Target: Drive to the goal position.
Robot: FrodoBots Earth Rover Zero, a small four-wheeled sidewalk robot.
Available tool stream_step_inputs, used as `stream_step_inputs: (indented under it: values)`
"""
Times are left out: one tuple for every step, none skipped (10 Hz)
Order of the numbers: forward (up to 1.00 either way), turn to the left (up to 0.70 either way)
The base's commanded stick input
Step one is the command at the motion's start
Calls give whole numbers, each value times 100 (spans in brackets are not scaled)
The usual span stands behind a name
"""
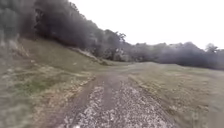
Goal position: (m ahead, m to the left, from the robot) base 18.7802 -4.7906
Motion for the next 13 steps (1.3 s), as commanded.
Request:
stream_step_inputs:
  values:
    - [45, 0]
    - [45, -19]
    - [45, 0]
    - [45, 0]
    - [45, 0]
    - [45, 0]
    - [45, 0]
    - [45, -27]
    - [45, -27]
    - [45, -27]
    - [45, -27]
    - [45, -27]
    - [45, -27]
